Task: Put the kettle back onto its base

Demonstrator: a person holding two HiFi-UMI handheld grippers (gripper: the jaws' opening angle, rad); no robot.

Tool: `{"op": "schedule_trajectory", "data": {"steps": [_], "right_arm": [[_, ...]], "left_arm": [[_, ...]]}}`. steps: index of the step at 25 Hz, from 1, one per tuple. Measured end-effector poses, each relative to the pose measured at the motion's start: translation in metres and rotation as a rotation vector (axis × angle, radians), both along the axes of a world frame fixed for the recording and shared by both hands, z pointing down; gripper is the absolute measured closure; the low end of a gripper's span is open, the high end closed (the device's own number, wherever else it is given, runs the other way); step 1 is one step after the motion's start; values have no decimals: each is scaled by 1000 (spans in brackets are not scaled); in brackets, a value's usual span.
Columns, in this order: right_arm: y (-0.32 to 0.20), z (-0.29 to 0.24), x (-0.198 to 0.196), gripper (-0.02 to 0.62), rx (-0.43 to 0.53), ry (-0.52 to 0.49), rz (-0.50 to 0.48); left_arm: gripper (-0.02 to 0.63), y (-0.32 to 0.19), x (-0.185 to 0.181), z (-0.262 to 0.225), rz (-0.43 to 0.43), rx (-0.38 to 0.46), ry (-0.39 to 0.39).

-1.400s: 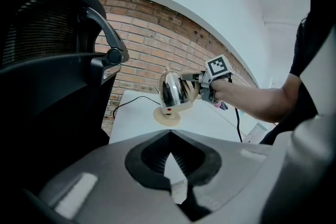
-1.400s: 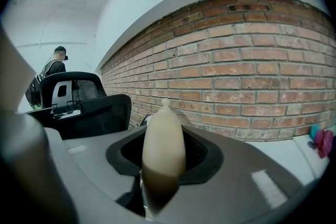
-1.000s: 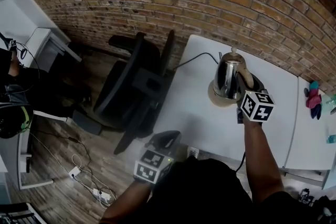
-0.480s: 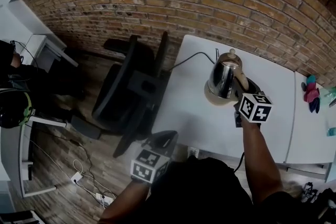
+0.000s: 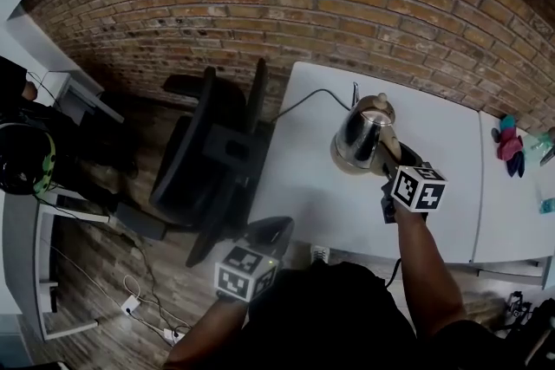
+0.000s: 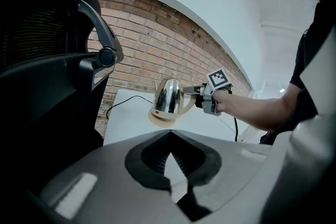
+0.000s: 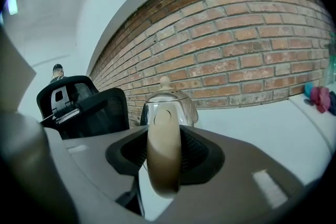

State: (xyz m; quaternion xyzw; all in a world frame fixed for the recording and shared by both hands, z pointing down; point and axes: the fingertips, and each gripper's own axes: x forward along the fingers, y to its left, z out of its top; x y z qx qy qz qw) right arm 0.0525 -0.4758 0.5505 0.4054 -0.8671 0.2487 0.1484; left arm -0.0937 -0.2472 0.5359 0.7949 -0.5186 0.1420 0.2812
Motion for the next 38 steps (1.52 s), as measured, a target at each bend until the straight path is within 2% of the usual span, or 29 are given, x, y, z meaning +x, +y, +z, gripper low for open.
{"op": "schedule_trajectory", "data": {"steps": [9,15,25,30,35,38], "right_arm": [[14,15,1,423,-35,14,8],[33,31,-7,420,-38,91,-47],[46,44,-7,416,-65,106,-46],[50,47,-8,412,-57,180,-75],[64,46,2,346,-43,227,-47],[78,43,9,337,-38,242,-32]], "left_arm": [[604,0,8,-5,36,6,-13],[606,4,8,-8,41,3,-17],[604,14,3,-8,45,8,-15],[604,19,1,-9,52,15,-16],[606,27,2,-16,75,25,-10],[606,33,0,-19,85,36,-8]]}}
